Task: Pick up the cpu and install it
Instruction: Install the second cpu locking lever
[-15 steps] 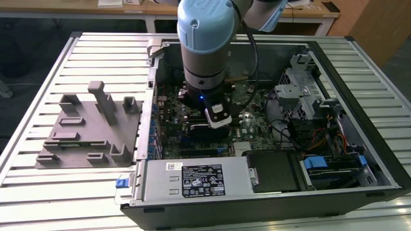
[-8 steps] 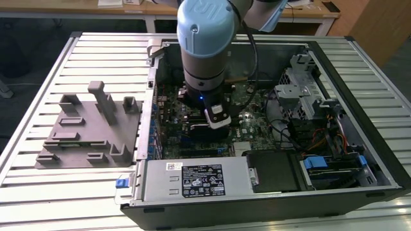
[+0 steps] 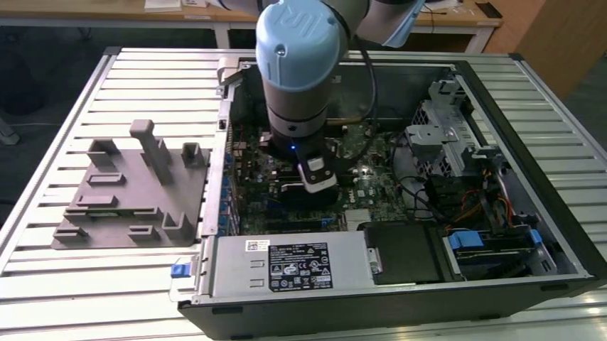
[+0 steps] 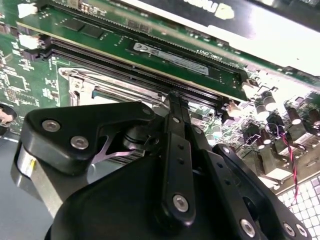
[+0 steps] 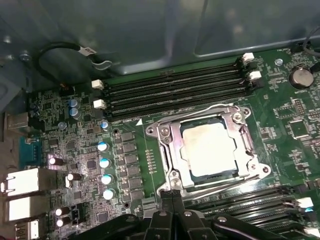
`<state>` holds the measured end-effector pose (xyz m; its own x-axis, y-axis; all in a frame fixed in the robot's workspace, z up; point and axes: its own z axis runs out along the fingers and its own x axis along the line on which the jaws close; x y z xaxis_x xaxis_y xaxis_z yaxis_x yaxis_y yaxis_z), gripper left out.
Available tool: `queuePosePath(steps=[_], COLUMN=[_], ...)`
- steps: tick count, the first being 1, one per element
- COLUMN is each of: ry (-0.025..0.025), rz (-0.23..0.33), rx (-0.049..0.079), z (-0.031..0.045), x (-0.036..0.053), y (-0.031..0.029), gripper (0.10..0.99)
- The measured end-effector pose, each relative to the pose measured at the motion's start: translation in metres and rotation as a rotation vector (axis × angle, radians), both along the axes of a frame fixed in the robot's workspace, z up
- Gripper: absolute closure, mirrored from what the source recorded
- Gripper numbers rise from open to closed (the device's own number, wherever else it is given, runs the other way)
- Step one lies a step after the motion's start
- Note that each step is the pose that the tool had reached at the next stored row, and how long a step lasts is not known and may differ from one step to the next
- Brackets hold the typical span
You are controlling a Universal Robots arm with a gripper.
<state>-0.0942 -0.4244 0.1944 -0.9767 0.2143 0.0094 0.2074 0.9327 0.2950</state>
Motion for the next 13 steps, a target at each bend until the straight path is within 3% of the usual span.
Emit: queuePosePath(steps=[8, 13], ry=[-0.0002, -0.0002], rz=[0.000, 0.000], rx=[0.027, 0.028], z=[-0.0029, -0.0062], x=[-0.0022, -0.0025], y=[0.0001, 0.0000], gripper=[0.980, 0.980])
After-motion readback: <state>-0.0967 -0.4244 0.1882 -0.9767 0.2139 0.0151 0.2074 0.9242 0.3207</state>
